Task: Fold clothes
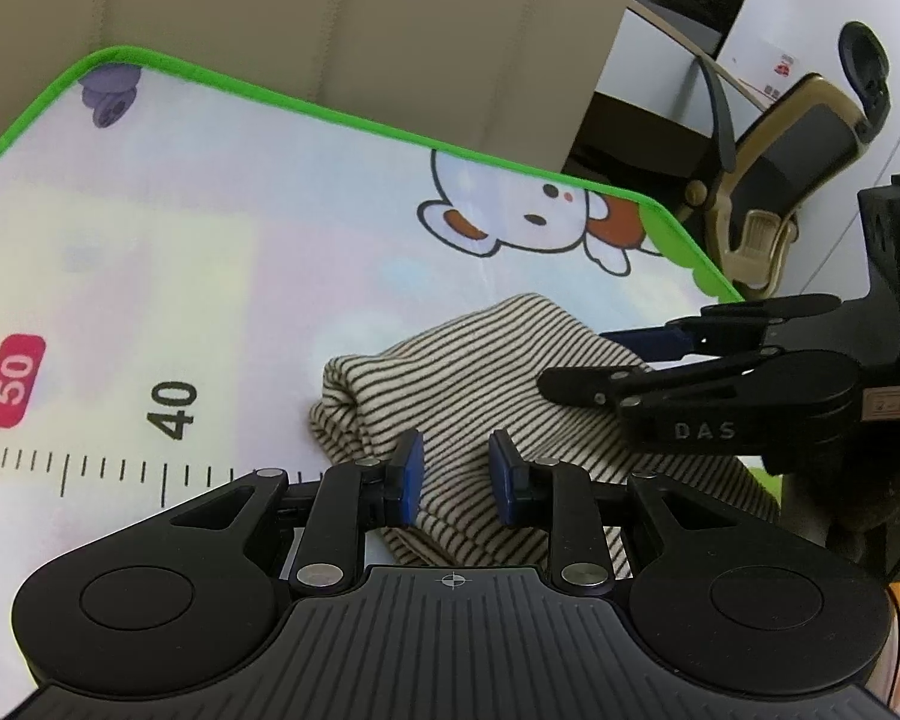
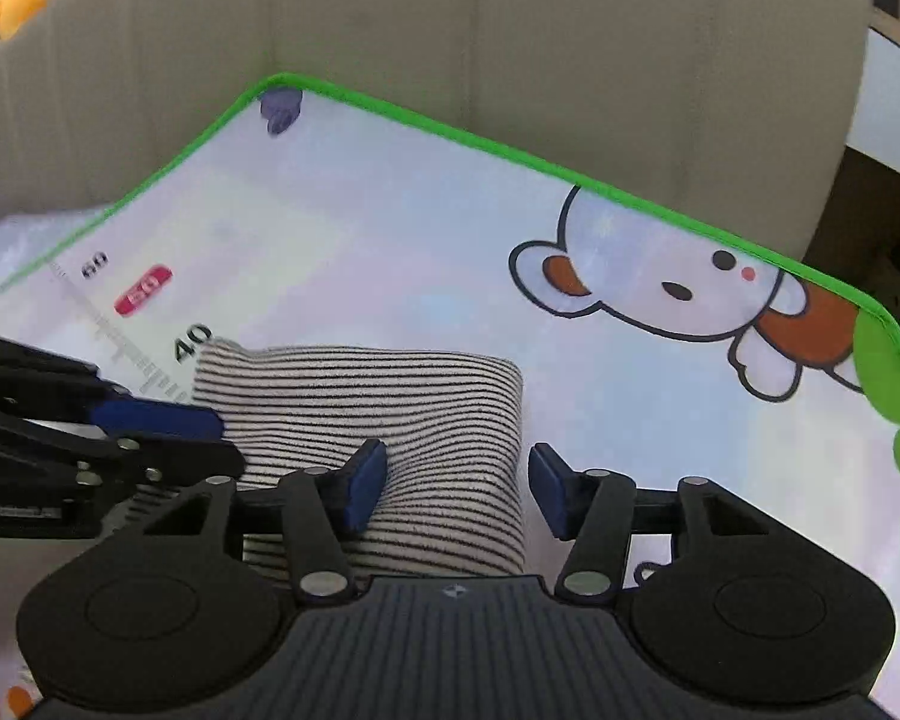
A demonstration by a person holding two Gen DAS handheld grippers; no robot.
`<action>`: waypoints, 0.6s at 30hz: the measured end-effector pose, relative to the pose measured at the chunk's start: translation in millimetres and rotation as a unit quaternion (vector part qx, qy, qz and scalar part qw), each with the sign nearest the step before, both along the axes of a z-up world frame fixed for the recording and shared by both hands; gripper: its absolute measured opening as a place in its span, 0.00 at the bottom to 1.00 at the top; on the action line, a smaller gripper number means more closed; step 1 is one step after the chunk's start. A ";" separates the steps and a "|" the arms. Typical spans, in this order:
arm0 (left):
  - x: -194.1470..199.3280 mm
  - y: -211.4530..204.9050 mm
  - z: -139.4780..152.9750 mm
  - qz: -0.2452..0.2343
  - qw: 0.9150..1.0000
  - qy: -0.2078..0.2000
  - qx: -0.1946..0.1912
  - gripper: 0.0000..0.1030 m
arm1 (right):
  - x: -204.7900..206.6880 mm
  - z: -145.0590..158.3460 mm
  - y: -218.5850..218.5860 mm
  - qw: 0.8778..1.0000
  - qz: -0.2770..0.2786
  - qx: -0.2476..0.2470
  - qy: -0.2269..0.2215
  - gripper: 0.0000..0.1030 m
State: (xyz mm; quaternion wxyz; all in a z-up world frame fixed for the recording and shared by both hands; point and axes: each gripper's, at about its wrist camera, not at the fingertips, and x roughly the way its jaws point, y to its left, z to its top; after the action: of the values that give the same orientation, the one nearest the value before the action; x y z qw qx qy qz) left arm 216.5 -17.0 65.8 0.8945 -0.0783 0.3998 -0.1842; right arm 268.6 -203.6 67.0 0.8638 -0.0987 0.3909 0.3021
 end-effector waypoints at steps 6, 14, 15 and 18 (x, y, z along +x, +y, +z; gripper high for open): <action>-0.3 -0.2 1.1 -0.001 1.000 -0.001 0.004 0.28 | -18.3 14.1 -33.3 0.998 -0.026 0.062 0.015 0.74; -3.0 5.1 9.7 0.014 1.000 0.001 -0.012 0.28 | -27.7 -14.5 -41.5 0.998 -0.029 0.041 0.049 0.80; -7.3 8.5 14.6 0.025 0.999 0.002 -0.020 0.29 | -27.4 -13.8 -41.1 0.998 -0.023 0.038 0.045 0.80; -22.6 16.7 22.5 0.049 0.998 0.018 -0.045 0.55 | -24.1 -14.6 -44.7 0.997 -0.022 0.047 0.054 0.80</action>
State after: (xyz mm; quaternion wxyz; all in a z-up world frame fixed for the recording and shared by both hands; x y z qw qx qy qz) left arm 193.9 -0.4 88.3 0.8908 -0.1406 0.4027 -0.1568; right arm 244.6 -248.3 52.4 0.8516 -0.0329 0.4247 0.3054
